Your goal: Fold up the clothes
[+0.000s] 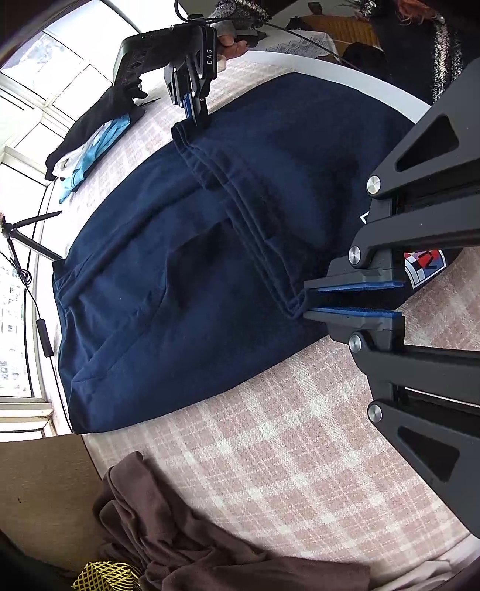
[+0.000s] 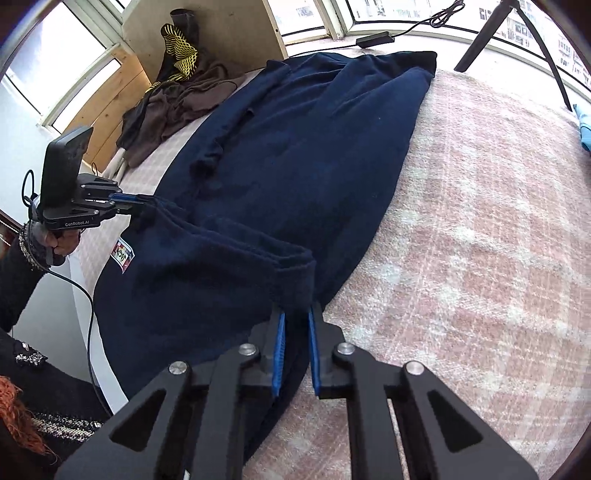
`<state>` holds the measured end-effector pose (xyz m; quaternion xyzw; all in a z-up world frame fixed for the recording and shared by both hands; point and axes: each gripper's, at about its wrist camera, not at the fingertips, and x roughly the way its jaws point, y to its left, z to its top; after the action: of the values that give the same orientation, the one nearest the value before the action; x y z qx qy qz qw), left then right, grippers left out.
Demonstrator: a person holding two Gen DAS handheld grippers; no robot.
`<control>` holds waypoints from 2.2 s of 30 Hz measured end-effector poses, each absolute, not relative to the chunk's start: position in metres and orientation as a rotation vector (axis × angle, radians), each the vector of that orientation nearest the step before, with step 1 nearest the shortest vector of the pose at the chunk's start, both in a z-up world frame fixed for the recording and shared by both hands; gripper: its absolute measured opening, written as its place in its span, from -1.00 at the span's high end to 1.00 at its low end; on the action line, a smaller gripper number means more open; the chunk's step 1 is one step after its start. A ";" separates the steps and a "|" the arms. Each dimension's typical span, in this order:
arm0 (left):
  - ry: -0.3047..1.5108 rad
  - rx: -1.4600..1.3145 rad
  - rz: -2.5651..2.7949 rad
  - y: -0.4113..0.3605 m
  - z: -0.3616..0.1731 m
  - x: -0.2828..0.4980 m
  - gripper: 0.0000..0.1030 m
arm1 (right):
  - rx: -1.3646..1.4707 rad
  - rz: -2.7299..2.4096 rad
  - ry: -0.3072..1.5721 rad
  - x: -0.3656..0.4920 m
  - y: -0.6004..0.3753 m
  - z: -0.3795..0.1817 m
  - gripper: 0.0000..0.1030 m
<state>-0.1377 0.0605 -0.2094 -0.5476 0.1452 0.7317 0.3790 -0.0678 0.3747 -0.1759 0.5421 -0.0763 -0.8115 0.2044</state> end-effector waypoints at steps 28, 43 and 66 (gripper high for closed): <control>0.370 -1.375 1.994 0.041 -0.206 -0.142 0.56 | 1.526 -2.498 0.049 -0.070 0.364 -0.141 0.21; 0.338 -1.367 1.979 0.042 -0.196 -0.145 0.78 | 1.544 -2.203 -0.031 -0.110 0.287 -0.160 0.94; 0.318 -1.450 1.751 -0.002 -0.223 0.009 0.71 | 1.619 -2.347 -0.200 0.077 0.321 -0.173 0.31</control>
<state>0.0094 -0.0019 -0.2230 -0.5760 0.1263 0.6954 0.4106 0.0766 0.3206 -0.1730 0.5608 -0.0692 -0.8130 0.1410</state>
